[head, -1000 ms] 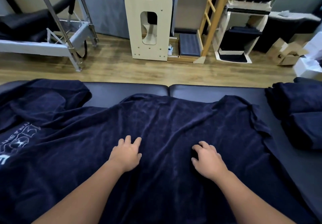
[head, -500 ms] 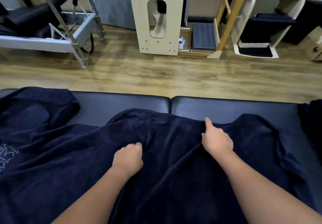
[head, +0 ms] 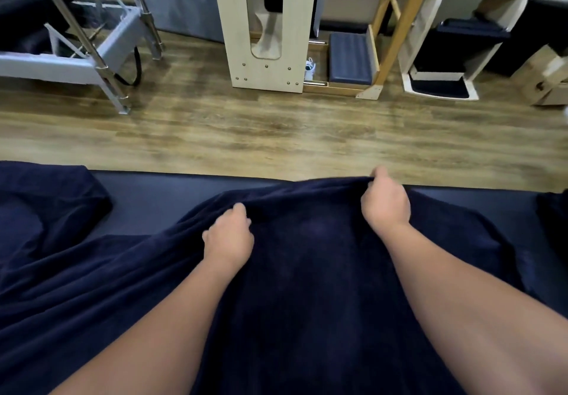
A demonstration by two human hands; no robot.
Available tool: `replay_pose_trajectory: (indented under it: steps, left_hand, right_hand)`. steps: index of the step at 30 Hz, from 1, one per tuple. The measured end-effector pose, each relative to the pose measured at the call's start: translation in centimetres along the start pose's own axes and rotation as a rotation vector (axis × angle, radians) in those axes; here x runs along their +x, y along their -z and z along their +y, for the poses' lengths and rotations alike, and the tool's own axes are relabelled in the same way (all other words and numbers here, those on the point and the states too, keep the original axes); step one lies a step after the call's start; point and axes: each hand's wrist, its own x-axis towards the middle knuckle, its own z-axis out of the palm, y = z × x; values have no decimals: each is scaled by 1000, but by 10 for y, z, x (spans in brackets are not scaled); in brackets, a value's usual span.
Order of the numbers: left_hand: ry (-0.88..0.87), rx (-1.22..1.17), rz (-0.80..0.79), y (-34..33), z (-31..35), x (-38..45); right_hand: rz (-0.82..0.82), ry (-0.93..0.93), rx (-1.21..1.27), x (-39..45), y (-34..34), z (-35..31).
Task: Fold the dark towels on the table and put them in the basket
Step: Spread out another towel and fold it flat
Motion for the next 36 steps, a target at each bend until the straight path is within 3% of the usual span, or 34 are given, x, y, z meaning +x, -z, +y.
replay_pose_trajectory:
  steps: [3,6,8,10,15,19,26,31,36]
  left_hand:
    - [-77,214,-25,7,18,1]
    - [-347,330,26,-6,52,-25]
    - [-463,312,-140,-23,83,-41]
    - [-438,389,-348,-44,115,-56]
    - [-481,614,-370,-73,165,-65]
    - [-417,516,-534,-81,203,-62]
    - [-295,532,-487,-96,228,-66]
    - [-260,549,-491,-98,234,-63]
    - [-236,537,-503,-99,238,-62]
  right_hand:
    - [-170,119,67,-7,-8,5]
    - [-280,212,-47,-43,-13,23]
    - [-272,256,-52,-70,-14,43]
    - [-273,252,-54,-88,-12,70]
    - [-68,97,-16,-72,9,134]
    - [120,-95,9,-38,33,166]
    - [-101,-483,-6,10,55,207]
    - [-133,-388,-55,50,71,220]
    - [51,-229,-129,92,87,226]
